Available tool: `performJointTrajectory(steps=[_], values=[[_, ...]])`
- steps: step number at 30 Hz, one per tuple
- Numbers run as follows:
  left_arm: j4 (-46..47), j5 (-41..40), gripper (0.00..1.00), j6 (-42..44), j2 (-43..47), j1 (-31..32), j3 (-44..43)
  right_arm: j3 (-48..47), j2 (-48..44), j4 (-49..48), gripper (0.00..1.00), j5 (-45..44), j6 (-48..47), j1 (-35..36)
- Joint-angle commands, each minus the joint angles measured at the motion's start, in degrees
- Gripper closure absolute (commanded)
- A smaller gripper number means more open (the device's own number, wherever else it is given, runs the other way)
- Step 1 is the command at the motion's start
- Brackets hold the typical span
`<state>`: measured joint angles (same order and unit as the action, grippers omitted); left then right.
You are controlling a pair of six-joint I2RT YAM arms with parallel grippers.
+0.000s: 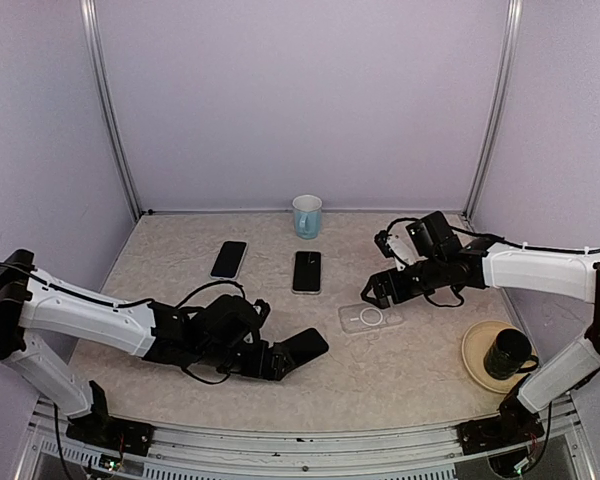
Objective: Put the phone into the phone case
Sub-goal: Move the phone to the center of the board.
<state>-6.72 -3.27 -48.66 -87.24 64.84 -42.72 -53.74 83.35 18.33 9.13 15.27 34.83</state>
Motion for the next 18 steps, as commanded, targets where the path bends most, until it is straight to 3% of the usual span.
performJointTrajectory(steps=[1,8,12,18], values=[[-2.2,-6.37,0.01,11.2,5.2,0.1,-2.02,0.22,-1.52,-0.27,0.08,0.66,-0.99,-0.67],[-5.23,-10.26,0.01,26.07,2.51,-2.42,-6.71,0.71,-2.67,0.16,0.04,0.72,-1.14,-0.7],[-2.47,-10.23,0.01,33.87,0.75,-2.28,-6.1,1.51,-4.14,0.23,0.0,0.79,-1.24,-0.72],[1.77,-1.24,0.01,41.65,1.36,-4.79,-4.93,2.03,-5.52,0.45,0.0,0.71,-1.39,-0.71]])
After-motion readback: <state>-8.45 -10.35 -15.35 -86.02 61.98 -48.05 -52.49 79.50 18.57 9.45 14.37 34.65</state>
